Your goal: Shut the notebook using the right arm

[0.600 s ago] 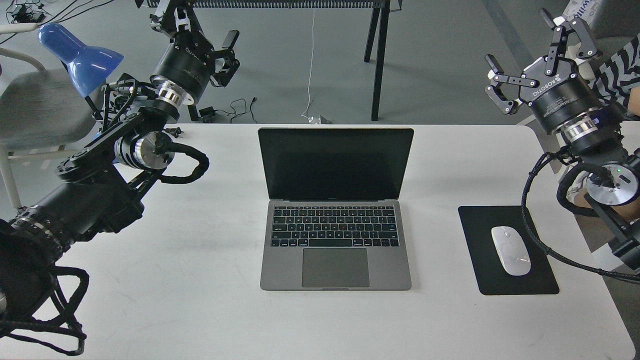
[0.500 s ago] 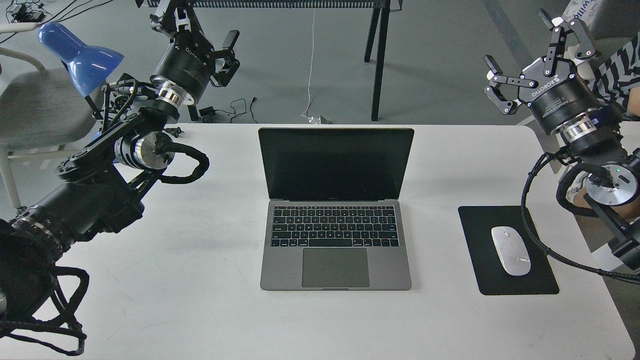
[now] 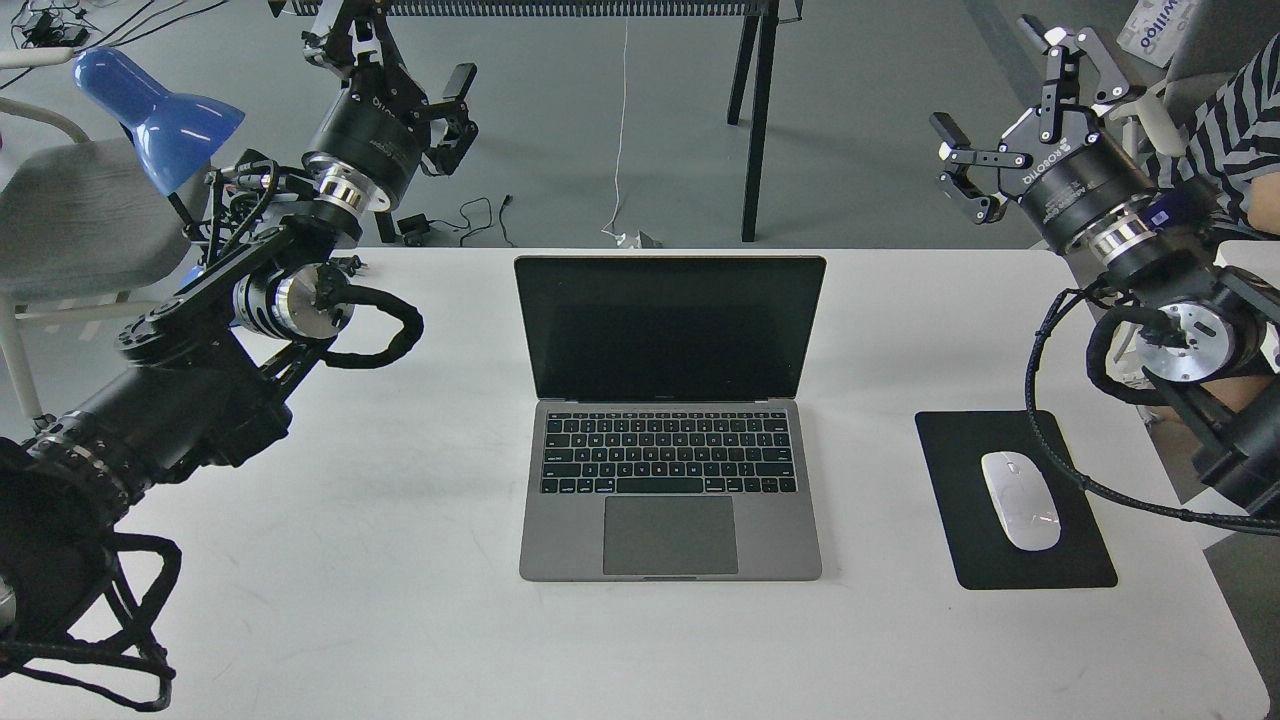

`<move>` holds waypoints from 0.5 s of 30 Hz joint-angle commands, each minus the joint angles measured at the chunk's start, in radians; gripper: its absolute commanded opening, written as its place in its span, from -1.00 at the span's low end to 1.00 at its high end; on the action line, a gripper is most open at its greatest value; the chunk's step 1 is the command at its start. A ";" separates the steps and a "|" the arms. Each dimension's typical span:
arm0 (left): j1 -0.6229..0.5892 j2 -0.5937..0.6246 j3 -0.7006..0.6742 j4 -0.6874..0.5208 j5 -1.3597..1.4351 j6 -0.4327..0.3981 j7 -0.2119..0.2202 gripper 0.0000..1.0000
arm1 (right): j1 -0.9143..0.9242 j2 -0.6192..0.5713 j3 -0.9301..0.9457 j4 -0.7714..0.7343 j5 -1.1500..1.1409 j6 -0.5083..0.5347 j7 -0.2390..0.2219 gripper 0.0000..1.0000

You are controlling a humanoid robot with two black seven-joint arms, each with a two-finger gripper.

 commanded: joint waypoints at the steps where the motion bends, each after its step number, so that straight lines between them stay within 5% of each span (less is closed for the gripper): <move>1: -0.001 0.000 0.000 0.000 0.000 0.000 0.000 1.00 | 0.062 0.027 -0.090 -0.020 -0.010 -0.014 0.000 1.00; 15: -0.001 -0.002 0.000 0.000 0.000 0.000 0.000 1.00 | 0.269 0.177 -0.449 -0.236 -0.015 -0.052 -0.015 1.00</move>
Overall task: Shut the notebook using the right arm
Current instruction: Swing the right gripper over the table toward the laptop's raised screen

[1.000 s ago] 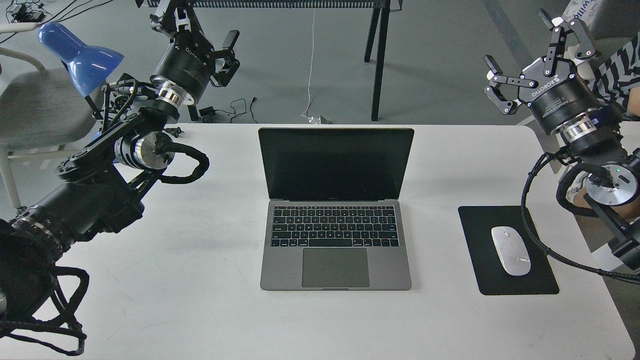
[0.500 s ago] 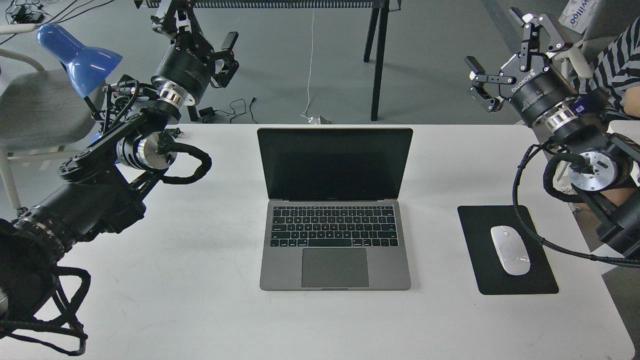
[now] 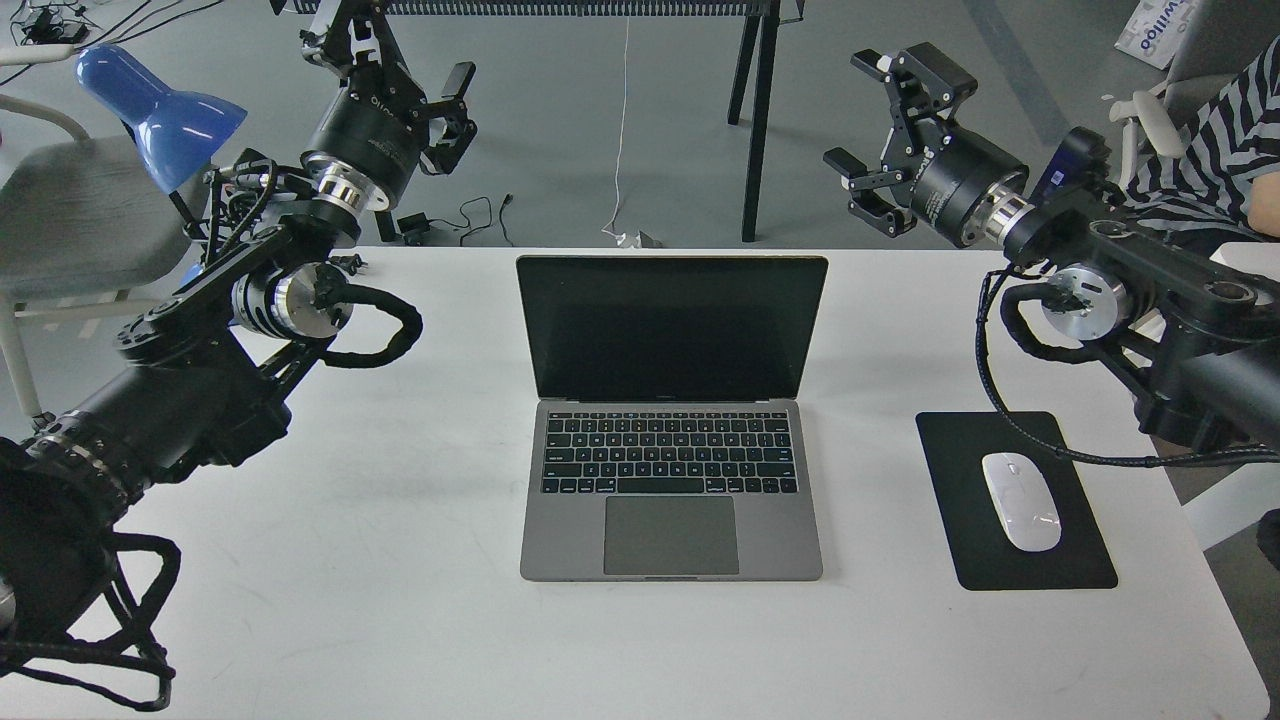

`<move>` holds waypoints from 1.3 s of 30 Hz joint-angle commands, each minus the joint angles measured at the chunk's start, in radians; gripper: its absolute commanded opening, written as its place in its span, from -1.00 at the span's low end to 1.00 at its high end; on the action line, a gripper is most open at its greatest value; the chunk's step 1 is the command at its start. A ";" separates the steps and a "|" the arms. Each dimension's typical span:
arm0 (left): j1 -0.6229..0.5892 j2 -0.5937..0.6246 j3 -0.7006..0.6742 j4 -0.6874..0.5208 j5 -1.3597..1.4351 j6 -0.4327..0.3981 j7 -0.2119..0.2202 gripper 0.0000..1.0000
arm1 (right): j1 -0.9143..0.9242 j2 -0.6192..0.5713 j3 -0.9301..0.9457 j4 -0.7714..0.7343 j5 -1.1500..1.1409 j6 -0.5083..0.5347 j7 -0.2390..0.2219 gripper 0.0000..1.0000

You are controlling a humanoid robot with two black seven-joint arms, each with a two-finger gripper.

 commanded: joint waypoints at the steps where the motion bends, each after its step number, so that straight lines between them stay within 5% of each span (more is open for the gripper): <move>1: 0.000 0.001 0.000 0.000 0.000 0.000 0.000 1.00 | 0.036 0.054 -0.054 -0.066 0.000 0.000 -0.009 1.00; 15: 0.000 -0.001 0.000 -0.002 0.000 0.000 0.000 1.00 | 0.099 0.187 -0.261 -0.184 -0.023 0.003 -0.013 1.00; 39: 0.000 -0.001 0.000 0.000 0.000 0.000 0.000 1.00 | 0.138 0.126 -0.370 -0.122 -0.089 0.121 -0.013 1.00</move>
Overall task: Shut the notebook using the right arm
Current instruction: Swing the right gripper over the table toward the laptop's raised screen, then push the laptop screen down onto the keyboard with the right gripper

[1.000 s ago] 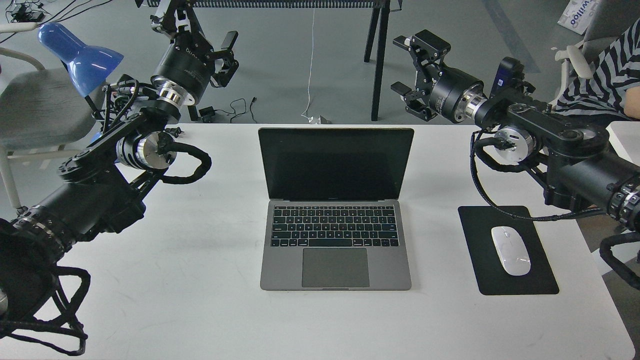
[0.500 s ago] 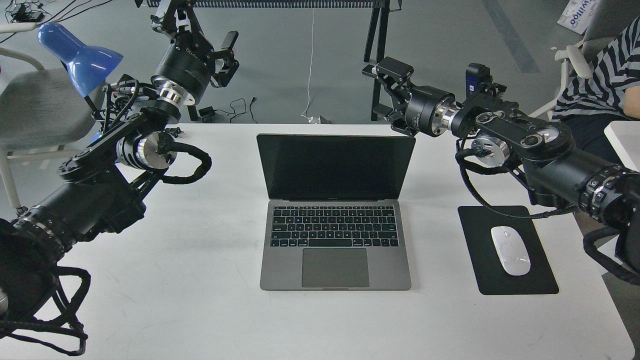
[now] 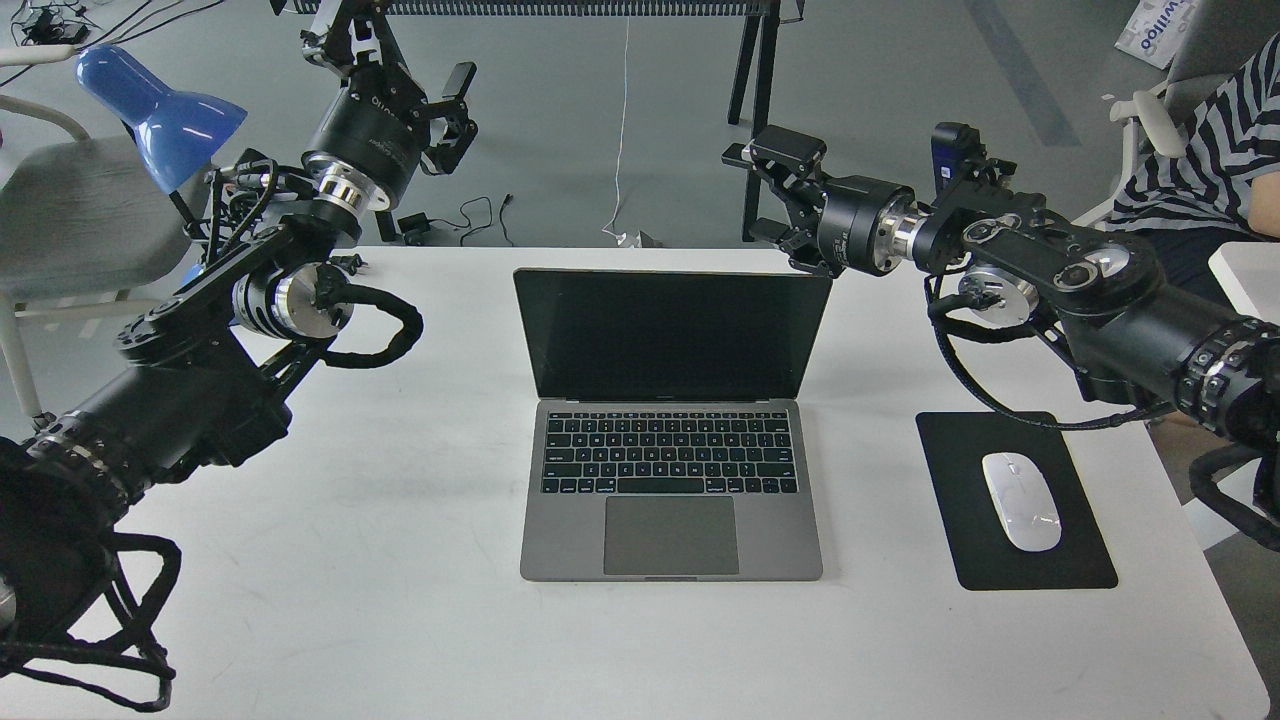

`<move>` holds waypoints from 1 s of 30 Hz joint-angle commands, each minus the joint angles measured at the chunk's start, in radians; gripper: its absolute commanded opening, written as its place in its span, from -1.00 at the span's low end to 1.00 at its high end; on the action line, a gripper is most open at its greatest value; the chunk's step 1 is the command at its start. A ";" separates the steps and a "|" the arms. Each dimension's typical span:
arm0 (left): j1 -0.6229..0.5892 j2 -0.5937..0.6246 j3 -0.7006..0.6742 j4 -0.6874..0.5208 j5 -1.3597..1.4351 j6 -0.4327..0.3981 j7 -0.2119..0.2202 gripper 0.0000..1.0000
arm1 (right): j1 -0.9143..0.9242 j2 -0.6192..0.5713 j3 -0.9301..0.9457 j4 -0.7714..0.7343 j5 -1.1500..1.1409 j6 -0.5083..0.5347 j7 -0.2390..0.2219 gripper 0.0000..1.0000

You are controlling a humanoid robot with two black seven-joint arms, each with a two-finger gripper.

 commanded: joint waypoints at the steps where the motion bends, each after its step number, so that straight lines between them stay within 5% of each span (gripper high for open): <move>1: 0.000 0.000 0.000 0.001 0.000 0.001 0.000 1.00 | -0.002 -0.028 -0.015 0.045 -0.017 0.023 0.000 1.00; 30: 0.002 -0.002 0.000 0.001 0.000 0.003 0.000 1.00 | -0.010 -0.027 -0.125 0.265 -0.115 0.031 0.000 1.00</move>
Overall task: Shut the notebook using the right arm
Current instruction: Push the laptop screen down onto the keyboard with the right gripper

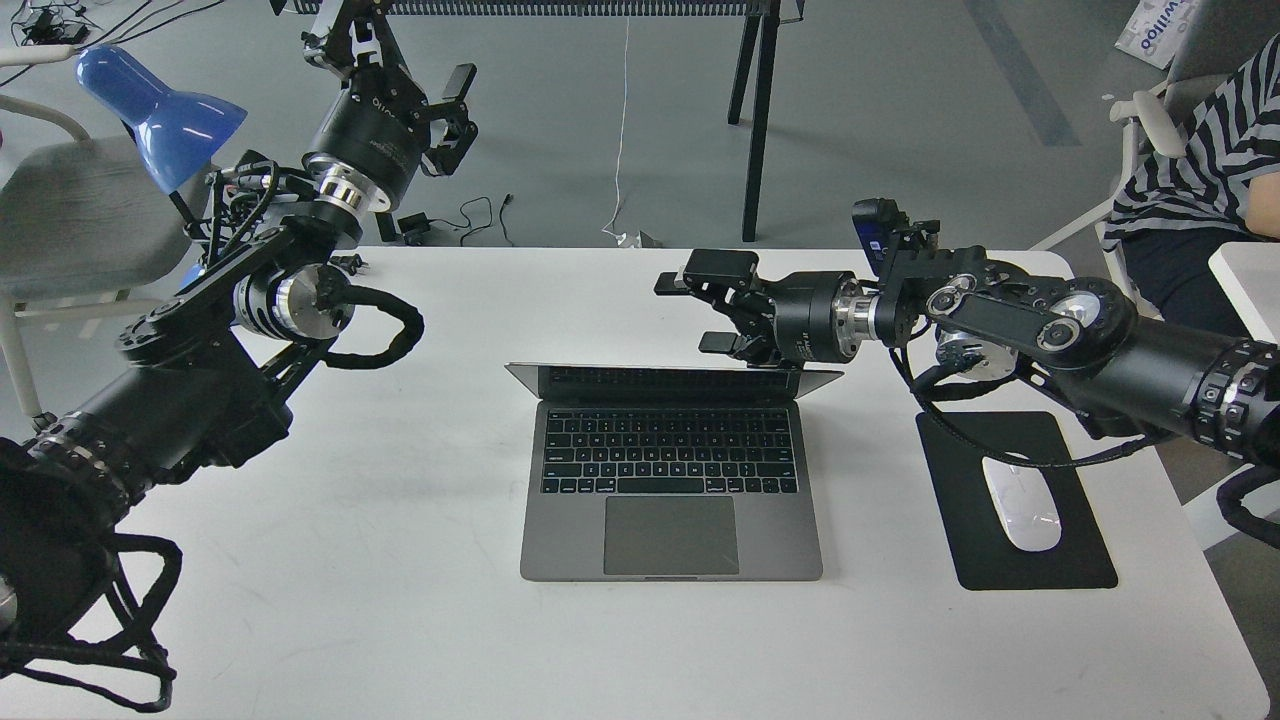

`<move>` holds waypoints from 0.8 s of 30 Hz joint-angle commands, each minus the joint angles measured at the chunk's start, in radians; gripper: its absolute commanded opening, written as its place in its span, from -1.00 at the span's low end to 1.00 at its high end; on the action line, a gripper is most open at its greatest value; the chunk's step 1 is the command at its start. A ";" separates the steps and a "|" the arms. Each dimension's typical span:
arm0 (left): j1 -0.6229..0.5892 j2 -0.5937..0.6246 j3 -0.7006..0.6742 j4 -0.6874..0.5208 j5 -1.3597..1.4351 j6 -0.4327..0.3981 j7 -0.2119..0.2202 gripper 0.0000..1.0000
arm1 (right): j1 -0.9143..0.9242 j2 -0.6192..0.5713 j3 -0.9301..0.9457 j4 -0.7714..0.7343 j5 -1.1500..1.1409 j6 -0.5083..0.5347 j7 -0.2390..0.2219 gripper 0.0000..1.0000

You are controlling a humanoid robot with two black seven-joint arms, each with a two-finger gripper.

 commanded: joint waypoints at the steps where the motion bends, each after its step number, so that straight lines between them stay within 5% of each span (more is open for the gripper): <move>1: 0.000 0.000 0.000 0.000 0.000 0.000 0.000 1.00 | -0.004 0.007 -0.029 0.004 -0.004 0.000 0.000 1.00; 24: 0.000 0.000 0.000 0.003 0.000 -0.002 0.000 1.00 | -0.076 0.012 -0.115 0.148 -0.213 -0.006 -0.021 1.00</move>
